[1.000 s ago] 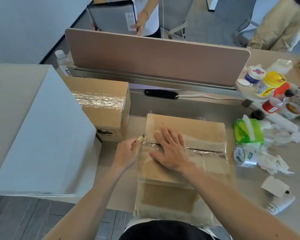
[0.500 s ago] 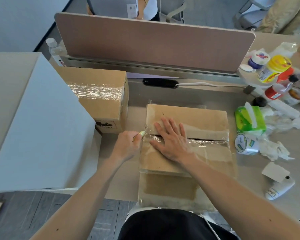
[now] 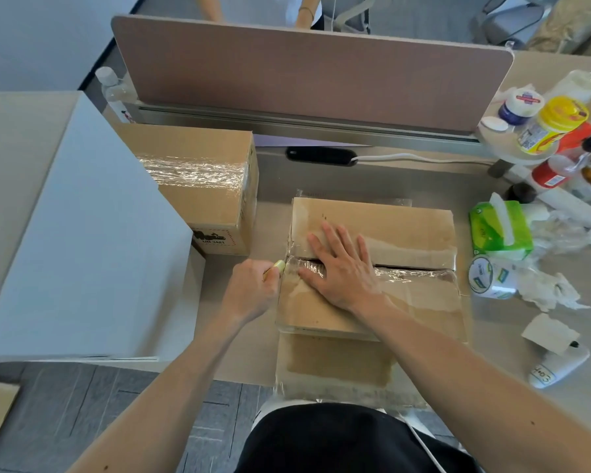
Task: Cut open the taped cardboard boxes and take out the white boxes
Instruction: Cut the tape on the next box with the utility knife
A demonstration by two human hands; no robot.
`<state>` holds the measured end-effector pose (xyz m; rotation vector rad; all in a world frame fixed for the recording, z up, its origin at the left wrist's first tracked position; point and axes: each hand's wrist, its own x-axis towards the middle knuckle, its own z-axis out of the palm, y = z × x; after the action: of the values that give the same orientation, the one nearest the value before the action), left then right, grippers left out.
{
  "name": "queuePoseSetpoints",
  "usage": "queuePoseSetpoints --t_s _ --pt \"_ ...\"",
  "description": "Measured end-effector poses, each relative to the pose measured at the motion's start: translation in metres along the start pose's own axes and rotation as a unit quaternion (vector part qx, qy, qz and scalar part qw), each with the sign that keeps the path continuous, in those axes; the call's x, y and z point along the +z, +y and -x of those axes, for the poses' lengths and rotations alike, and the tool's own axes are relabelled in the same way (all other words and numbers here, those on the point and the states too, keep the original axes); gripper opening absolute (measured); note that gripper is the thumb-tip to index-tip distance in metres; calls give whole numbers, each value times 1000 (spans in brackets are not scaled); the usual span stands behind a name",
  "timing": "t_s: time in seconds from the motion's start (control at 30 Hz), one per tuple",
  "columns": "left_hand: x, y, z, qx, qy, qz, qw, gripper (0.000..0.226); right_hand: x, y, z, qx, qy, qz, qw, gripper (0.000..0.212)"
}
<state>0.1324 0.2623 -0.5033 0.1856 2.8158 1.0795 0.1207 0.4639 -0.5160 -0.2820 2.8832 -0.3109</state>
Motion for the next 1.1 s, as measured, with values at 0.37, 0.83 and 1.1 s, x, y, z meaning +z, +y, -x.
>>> queuePoseSetpoints --t_s 0.37,0.83,1.1 --pt "0 -3 21 -20 4 16 1000 41 2 3 1 -9 4 -9 1000 77" --pt "24 -54 75 -370 25 201 907 27 2 5 0 -15 -1 -9 1000 74" --pt "44 -93 97 -385 -51 126 913 33 5 7 -1 -24 4 -2 1000 71"
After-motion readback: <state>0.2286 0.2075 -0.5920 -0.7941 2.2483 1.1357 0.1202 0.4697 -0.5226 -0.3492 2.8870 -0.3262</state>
